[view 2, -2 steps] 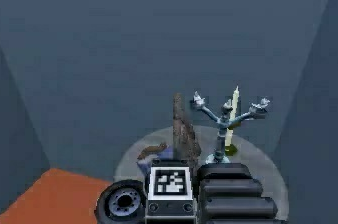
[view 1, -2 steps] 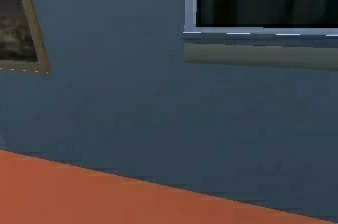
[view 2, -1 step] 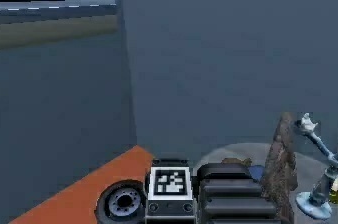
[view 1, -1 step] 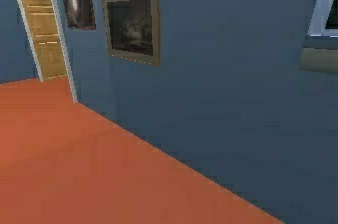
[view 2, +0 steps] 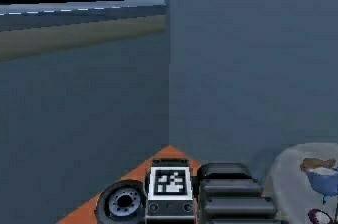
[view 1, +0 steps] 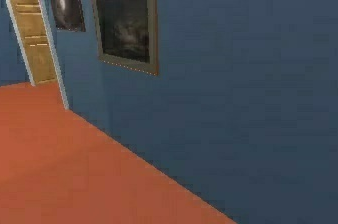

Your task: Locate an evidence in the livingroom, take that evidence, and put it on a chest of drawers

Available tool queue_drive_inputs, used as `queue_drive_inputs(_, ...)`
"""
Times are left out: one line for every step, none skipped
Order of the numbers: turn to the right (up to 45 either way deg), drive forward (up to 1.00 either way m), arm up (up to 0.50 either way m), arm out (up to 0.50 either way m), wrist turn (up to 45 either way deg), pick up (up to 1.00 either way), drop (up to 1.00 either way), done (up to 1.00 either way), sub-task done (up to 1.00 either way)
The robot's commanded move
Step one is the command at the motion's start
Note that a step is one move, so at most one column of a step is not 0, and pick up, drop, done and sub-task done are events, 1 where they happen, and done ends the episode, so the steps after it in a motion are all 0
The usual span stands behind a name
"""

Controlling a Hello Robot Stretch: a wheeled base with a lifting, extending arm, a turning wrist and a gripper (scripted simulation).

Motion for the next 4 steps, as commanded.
queue_drive_inputs(-42.0,0.00,0.00,0.00,0.0,0.00,0.00,0.00,0.00)
queue_drive_inputs(0.0,1.00,0.00,0.00,0.0,0.00,0.00,0.00,0.00)
queue_drive_inputs(0.0,1.00,0.00,0.00,0.0,0.00,0.00,0.00,0.00)
queue_drive_inputs(0.0,0.60,0.00,0.00,0.0,0.00,0.00,0.00,0.00)
